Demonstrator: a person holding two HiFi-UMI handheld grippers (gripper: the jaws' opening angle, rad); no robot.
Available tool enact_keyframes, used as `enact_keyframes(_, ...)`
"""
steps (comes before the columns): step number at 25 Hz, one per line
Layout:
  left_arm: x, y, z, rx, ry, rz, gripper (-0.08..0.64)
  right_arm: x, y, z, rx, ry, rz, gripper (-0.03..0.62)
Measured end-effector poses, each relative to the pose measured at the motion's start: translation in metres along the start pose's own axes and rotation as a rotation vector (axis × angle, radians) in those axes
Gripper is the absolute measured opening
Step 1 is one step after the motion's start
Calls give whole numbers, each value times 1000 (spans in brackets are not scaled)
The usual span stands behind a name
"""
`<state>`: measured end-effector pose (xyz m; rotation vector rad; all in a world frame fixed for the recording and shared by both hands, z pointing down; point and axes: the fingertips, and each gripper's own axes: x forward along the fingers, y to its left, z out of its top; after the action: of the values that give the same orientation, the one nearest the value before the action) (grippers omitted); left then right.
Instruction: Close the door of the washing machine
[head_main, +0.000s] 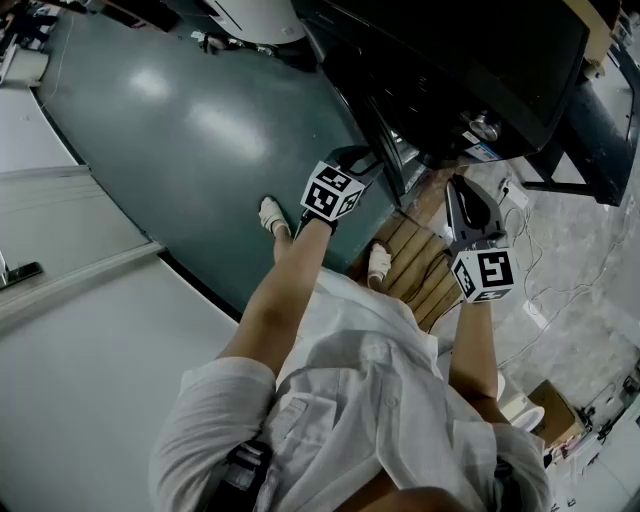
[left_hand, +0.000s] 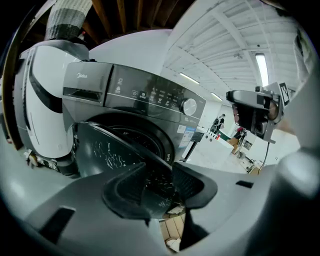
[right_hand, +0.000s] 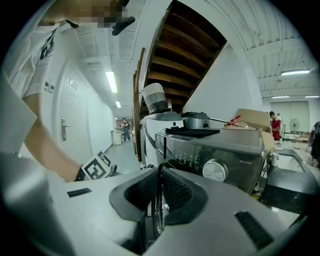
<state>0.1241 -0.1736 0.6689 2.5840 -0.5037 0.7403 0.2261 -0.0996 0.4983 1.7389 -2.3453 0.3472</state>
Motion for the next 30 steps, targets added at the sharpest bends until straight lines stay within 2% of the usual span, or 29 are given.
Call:
enact_keyframes(6, 30, -7, 18, 34, -2, 2, 163, -8, -19, -9, 15, 5, -25, 35)
enact_keyframes(17, 90, -8, 58, 41, -21, 44, 155, -19, -53, -21, 49, 13, -75, 35)
enact_keyframes(21, 105, -3, 69, 27, -16, 92, 145, -25, -67, -26, 64, 18, -98, 35)
enact_keyframes(22, 105, 0, 70, 15, -21, 108, 100, -26, -70, -28, 68, 18, -103, 35)
enact_keyframes(23, 105, 2, 70, -2, -30, 117, 89, -27, -72, -29, 73, 18, -107, 35)
enact_keyframes(25, 106, 4, 71, -31, -38, 128, 95, -28, -78, -33, 82, 20, -112, 35)
enact_keyframes(30, 108, 4, 73, -38, -44, 209, 97, -24, -89, -36, 92, 21, -110, 35)
